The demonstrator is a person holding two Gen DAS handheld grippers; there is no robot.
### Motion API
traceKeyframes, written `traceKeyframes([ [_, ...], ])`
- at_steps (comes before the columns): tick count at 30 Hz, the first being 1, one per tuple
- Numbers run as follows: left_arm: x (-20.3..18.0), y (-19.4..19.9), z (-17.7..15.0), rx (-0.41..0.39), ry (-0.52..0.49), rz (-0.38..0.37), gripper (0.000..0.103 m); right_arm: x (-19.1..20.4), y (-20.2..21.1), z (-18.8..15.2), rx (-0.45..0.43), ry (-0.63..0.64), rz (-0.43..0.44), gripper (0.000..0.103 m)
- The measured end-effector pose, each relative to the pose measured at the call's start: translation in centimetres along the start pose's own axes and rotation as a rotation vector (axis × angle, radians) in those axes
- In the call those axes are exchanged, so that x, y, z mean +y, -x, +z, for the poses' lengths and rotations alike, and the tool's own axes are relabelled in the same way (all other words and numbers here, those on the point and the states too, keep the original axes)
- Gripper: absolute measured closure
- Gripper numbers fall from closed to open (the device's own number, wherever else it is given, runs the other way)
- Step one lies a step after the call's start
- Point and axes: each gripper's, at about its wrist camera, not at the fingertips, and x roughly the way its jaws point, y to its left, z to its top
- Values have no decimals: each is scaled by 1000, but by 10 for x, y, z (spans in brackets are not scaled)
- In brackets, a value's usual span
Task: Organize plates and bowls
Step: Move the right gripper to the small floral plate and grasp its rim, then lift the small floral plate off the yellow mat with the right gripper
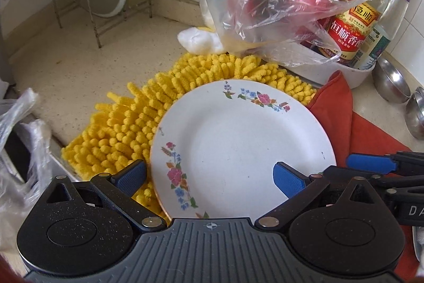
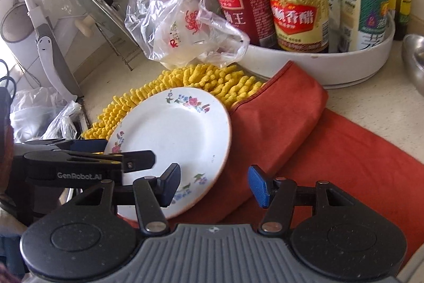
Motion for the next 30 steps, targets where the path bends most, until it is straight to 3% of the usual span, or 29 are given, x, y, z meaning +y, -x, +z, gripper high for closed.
traceKeyframes([
  [8, 6, -17, 3, 28, -10, -28, 2, 12, -15, 3, -6, 30, 17, 48],
  [13, 6, -17, 7, 23, -29, -35, 5, 7, -24, 9, 5, -14, 4, 64],
  [21, -1, -4, -3, 26, -76, -90, 5, 6, -6, 4, -20, -43, -37, 64],
  [26, 0, -15, 0, 32, -90, -36, 1, 9, -14, 2, -6, -44, -65, 62],
  [30, 2, -16, -1, 18, -81, -51, 4, 9, -13, 3, -7, -44, -60, 64],
])
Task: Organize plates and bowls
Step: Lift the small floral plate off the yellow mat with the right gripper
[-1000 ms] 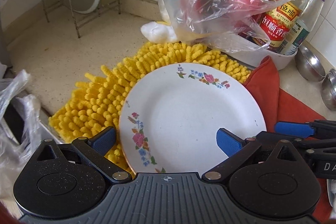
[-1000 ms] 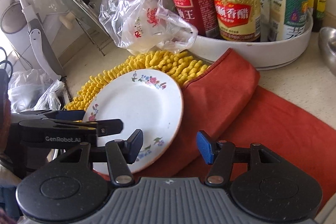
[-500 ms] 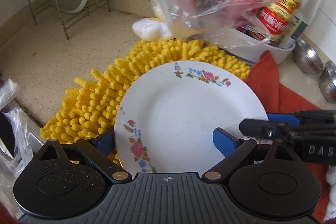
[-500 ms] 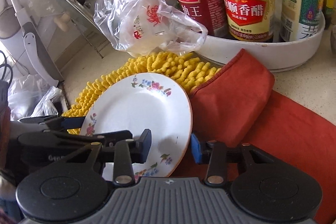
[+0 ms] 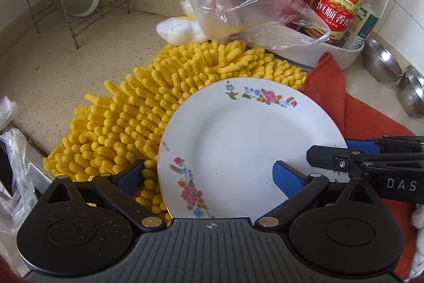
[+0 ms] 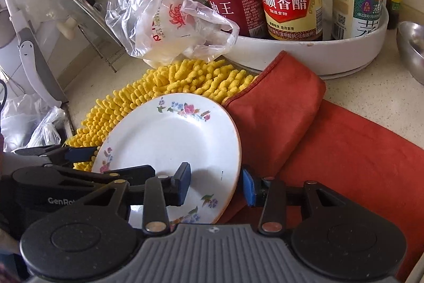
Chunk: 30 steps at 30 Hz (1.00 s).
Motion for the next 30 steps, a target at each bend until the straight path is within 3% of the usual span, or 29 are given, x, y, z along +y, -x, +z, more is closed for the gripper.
traceKeyframes([
  [2, -5, 5, -1, -8, -13, -2, 10, 2, 1, 1, 2, 10, -5, 66],
  [11, -23, 21, 1, -48, -22, 70, 11, -1, 16, -2, -26, 15, 22, 66],
  [30, -70, 30, 7, -74, -80, 65, 10, -34, 51, -11, -81, -57, 11, 66],
])
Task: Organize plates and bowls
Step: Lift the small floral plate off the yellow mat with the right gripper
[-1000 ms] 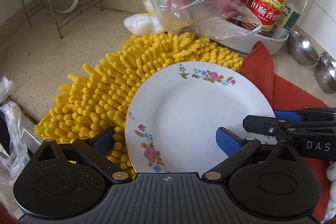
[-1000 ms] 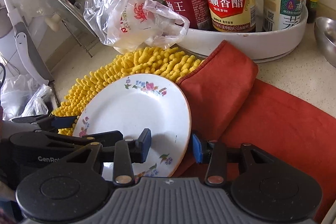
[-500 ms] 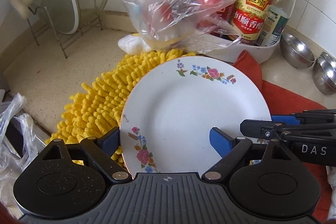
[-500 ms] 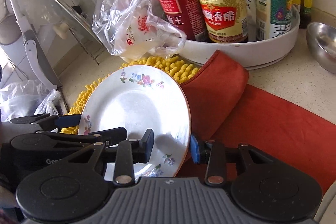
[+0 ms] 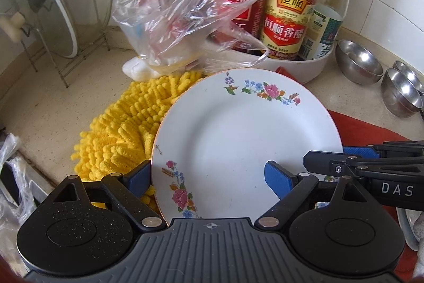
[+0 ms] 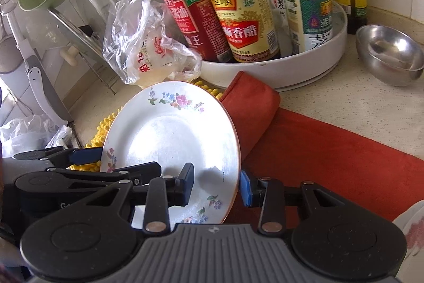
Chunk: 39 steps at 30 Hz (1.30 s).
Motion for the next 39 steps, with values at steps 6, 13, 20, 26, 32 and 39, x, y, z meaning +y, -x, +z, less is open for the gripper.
traceKeyframes([
  [6, -14, -1, 8, -10, -28, -18, 10, -13, 12, 1, -24, -25, -19, 66],
  [13, -10, 6, 19, -37, -29, 19, 10, -5, 15, 14, -46, -28, 9, 66],
  [20, 19, 32, 33, -80, 10, 70, 8, 28, 16, 43, -93, 12, 97, 66],
  [26, 33, 25, 22, -41, 29, 98, 5, 44, -1, 40, -50, 54, 108, 66],
  [32, 36, -13, -12, 73, 42, 47, 8, 21, -39, 11, 105, -10, 67, 67],
  [39, 70, 6, -27, 74, 147, -39, 6, 9, -48, 5, 127, -31, 55, 68],
])
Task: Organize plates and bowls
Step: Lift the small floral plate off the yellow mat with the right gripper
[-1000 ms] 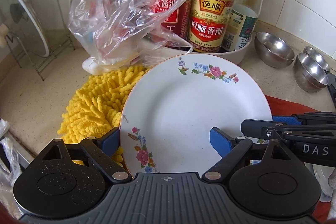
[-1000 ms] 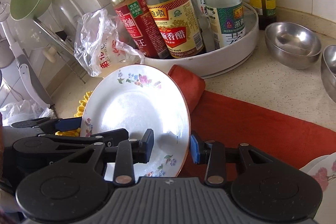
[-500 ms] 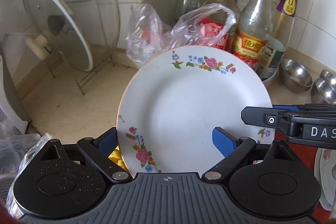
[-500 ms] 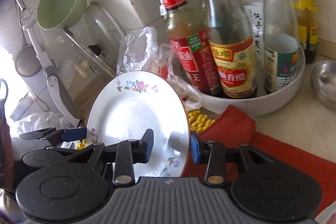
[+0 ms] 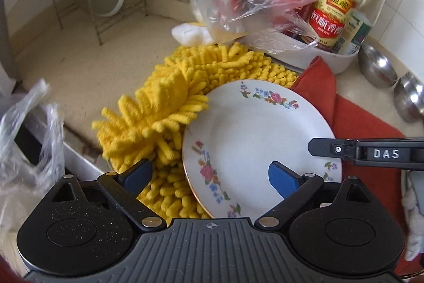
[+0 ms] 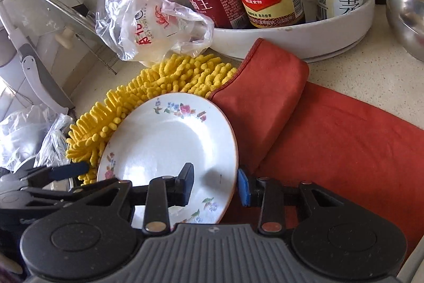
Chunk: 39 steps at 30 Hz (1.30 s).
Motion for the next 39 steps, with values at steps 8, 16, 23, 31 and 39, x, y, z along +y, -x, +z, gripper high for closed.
traceKeyframes([
  [8, -13, -26, -3, 74, -21, -93, 3, 0, -3, 3, 12, 17, 11, 66],
  [16, 66, -30, 48, 19, 330, -249, 6, -2, -1, 0, 0, -5, 24, 65],
  [23, 80, -3, 29, -152, 505, -186, 19, -2, 0, -1, 2, -5, 20, 65],
  [31, 11, 24, 16, -98, 89, -192, 8, -2, 0, 1, 4, 0, 32, 64],
  [39, 13, -9, 3, -1, 111, -195, 4, 3, -5, 5, 3, 50, 46, 61],
])
